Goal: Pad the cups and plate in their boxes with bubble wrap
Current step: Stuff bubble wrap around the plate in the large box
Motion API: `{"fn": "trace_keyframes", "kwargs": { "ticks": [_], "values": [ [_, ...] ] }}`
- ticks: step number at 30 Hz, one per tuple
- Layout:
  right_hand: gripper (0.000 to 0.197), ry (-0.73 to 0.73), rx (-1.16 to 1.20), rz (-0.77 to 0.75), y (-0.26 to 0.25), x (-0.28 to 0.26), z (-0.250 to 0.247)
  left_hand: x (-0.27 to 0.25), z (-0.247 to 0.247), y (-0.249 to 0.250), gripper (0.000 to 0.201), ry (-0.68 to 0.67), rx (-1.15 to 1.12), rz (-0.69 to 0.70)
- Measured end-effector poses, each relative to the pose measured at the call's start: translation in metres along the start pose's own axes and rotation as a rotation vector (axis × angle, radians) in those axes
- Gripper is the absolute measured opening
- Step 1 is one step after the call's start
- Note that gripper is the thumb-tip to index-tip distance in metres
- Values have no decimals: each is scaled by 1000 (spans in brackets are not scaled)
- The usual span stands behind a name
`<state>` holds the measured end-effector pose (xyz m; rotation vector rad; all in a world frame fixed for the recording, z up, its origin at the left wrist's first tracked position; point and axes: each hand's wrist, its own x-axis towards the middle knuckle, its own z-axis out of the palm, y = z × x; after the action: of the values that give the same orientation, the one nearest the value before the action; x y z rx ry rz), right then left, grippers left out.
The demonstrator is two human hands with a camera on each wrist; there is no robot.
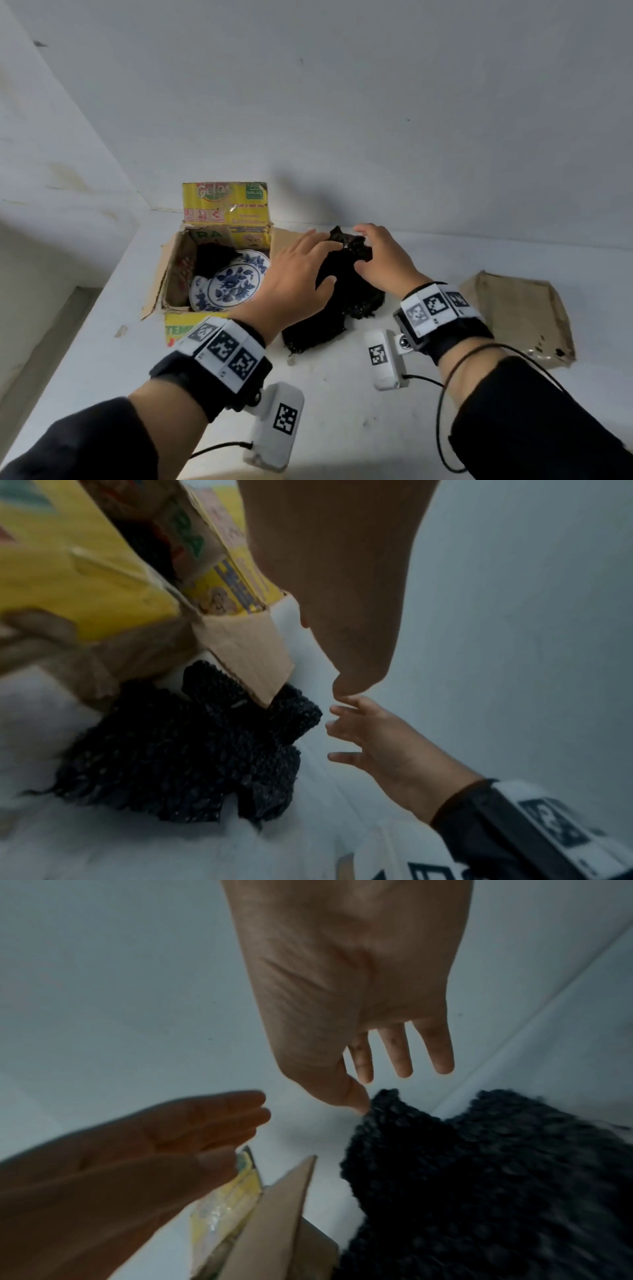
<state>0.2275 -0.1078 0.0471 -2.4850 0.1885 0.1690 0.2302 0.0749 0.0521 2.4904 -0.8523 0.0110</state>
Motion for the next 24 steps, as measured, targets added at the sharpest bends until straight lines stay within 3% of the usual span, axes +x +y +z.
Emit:
{"fn": "trace_keyframes", "kwargs": {
  "ticks": [6, 8, 11, 15, 24],
  "values": [
    [83, 53, -3, 115, 16, 18, 28, 32, 31, 3, 65, -158, 267, -90],
    [77, 87, -28, 134, 19, 25, 36, 41, 37, 2, 66, -193, 332, -114],
    [46, 131, -50, 123, 25, 30, 41, 49, 44, -1, 67, -185, 345, -139],
    [13, 190, 179, 42, 32, 23, 35, 51, 49, -4, 68, -114, 335, -149],
    [25, 396, 460, -15, 24, 18, 1, 32, 41, 2, 52, 212, 216, -46]
  ]
}}
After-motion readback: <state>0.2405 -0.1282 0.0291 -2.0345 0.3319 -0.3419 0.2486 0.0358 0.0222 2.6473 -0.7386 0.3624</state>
